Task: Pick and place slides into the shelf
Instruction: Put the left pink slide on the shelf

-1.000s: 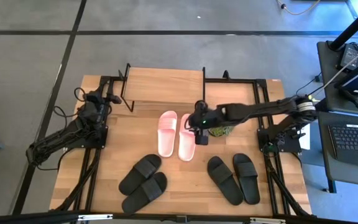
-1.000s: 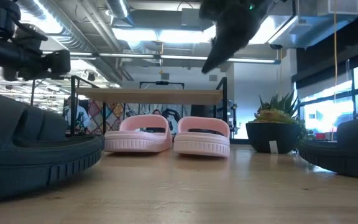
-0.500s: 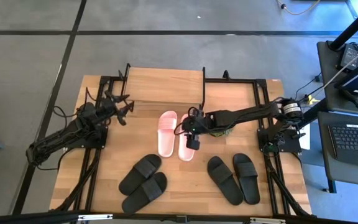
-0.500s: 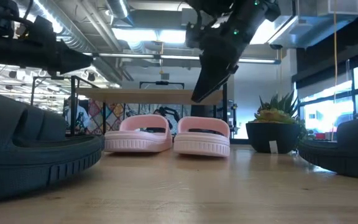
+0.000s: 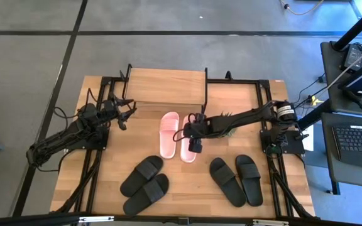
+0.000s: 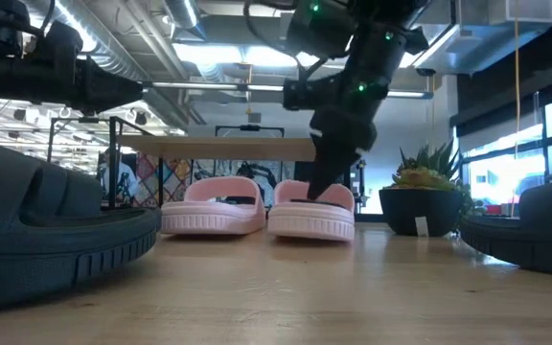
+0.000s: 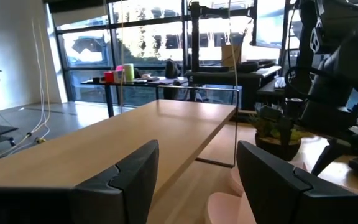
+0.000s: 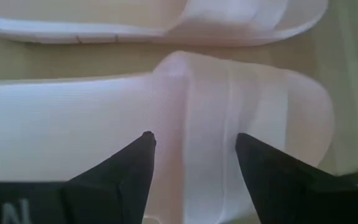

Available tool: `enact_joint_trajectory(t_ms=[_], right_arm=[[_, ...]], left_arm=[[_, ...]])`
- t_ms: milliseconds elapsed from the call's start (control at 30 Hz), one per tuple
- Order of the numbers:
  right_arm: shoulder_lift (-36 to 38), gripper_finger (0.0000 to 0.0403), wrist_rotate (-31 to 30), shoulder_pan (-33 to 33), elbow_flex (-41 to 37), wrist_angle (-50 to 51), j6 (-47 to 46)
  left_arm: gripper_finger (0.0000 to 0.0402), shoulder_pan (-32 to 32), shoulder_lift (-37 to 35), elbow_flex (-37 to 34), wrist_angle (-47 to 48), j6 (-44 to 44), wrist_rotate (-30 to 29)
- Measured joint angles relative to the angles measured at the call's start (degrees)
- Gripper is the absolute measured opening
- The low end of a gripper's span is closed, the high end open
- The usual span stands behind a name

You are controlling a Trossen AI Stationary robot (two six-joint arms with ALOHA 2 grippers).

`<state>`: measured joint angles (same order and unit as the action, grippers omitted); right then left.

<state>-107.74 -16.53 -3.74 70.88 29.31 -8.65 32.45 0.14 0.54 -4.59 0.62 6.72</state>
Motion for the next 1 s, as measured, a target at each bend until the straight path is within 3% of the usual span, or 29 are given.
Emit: enact_joint_trajectory(t_ms=[167, 333, 600, 833, 1000], right_arm=[[-0.91, 0.0222, -8.42, -1.44, -0.01, -0.34, -0.17], [-0.97, 0.0173, -15.67, -2.22, -0.01, -0.20, -0.30], [-0.96, 0.0019, -15.81, -2.15, 0.02, -0.31, -1.51], [-0.95, 0.0010, -14.98, -2.11, 0.08, -0.33, -4.40], [-0.95, 0.0008, -11.06, -2.12, 2.76, 0.02, -4.15]], left_arm=[[0.0208, 0.00, 0.00, 0.00, 0.04, 0.00, 0.00], [0.0208, 0.00, 0.00, 0.00, 0.05, 0.02, 0.00], [0.0208, 0.00, 0.00, 0.00, 0.05, -0.04, -0.02], [0.0208, 0.00, 0.00, 0.00, 0.06, -0.04, -0.01], [0.0208, 0.00, 0.00, 0.00, 0.05, -0.04, -0.02]])
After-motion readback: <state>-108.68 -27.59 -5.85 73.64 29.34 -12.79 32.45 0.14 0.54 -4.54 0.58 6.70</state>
